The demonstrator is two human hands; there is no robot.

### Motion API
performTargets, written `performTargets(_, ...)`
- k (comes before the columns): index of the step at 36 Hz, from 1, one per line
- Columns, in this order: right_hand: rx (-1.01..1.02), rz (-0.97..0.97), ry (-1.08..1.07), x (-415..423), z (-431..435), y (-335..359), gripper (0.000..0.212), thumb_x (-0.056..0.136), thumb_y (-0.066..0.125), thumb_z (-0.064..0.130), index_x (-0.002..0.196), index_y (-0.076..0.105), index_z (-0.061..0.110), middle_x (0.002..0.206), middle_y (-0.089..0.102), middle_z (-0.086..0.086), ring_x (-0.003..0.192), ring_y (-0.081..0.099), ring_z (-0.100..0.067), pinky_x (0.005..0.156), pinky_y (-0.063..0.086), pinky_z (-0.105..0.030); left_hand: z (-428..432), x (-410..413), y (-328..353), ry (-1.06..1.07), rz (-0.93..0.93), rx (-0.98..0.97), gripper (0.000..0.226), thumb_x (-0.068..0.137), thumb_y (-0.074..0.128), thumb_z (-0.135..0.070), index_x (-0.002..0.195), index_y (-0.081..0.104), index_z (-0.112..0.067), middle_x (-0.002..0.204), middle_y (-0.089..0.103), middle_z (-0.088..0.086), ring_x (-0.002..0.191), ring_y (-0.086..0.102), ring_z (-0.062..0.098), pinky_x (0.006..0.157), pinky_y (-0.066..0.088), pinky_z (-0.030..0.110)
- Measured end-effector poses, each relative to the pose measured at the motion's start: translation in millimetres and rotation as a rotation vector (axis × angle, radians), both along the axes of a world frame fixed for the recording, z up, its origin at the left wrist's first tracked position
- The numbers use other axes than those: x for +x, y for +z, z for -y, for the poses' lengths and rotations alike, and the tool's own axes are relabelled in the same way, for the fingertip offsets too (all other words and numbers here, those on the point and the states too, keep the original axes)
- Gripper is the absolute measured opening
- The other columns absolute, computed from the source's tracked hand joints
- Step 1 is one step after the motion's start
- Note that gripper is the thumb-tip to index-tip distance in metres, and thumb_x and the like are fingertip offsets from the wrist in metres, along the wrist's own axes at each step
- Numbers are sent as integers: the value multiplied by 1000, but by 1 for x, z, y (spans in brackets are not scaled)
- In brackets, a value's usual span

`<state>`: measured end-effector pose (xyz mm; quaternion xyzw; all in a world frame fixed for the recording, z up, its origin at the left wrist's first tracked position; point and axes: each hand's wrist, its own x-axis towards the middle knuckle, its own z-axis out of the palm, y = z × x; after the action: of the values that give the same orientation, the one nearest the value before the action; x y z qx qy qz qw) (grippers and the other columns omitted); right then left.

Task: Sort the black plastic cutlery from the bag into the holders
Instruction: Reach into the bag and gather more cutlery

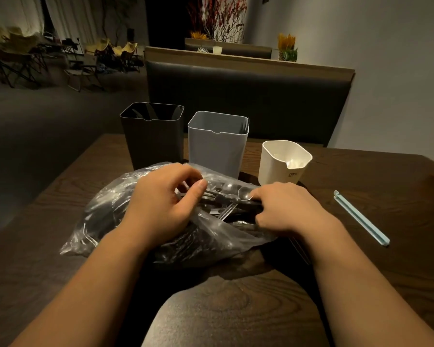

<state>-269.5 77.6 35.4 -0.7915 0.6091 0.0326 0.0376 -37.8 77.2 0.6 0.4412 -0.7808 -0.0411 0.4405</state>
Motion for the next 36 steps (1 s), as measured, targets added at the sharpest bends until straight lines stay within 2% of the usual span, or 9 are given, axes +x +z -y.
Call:
performTargets(3,-12,10,9,-3,3,-3,16,84,59,32,98,61,39,85,61,9,84,59,-21,71,47,-33,1,0,-1,-10,19,35,11,89,60,-34,96,66,-28,88,62,-15,80,61,7,67,52,33)
performTargets(6,-20,11,6,-3,4,-3,19,84,60,31,101,62,38,85,62,8,83,59,-20,70,47,-33,0,1,0,-8,14,84,22,82,60,-27,103,65,-27,93,60,-15,84,60,8,69,50,30)
performTargets(10,9,24,-6,-6,4,-3,19,83,60,29,100,65,36,84,64,9,83,61,-18,72,52,-34,-2,-1,1,-42,66,168,36,78,59,-32,114,60,-30,100,58,-18,88,59,4,73,48,26)
performTargets(14,27,46,-33,-14,5,1,12,81,60,28,88,61,38,82,63,10,79,59,-15,63,43,-30,-3,0,0,-41,57,168,40,80,62,-36,120,55,-32,104,58,-19,88,59,3,72,48,25)
performTargets(17,46,55,-58,-16,4,3,15,80,61,26,75,54,39,80,62,11,79,59,-16,63,43,-30,-3,-1,-1,-26,-16,175,37,86,70,-28,117,50,-33,103,59,-18,87,61,6,69,50,30)
performTargets(22,93,89,-91,-17,4,6,18,78,60,24,84,56,40,83,62,9,84,61,-20,68,45,-31,2,-1,-3,0,-62,221,32,88,67,-27,114,49,-33,98,62,-14,84,63,8,69,50,31)
performTargets(27,118,106,-122,-19,-1,14,17,78,62,20,75,57,36,81,63,8,81,61,-17,67,46,-31,3,1,-3,-23,-97,243,28,91,67,-26,114,52,-32,96,63,-14,85,62,7,68,51,32)
performTargets(34,66,114,-139,-22,-12,26,19,77,63,22,75,58,41,77,64,11,76,60,-12,62,44,-29,-6,-9,0,-62,50,102,12,82,61,-36,88,55,-28,76,59,-11,73,57,9,66,46,33)
performTargets(36,73,118,-150,-23,-13,27,20,79,63,21,74,57,40,77,64,11,75,59,-11,61,43,-29,-6,-10,1,-76,122,70,10,83,59,-37,85,56,-28,75,57,-13,74,56,9,72,45,37)
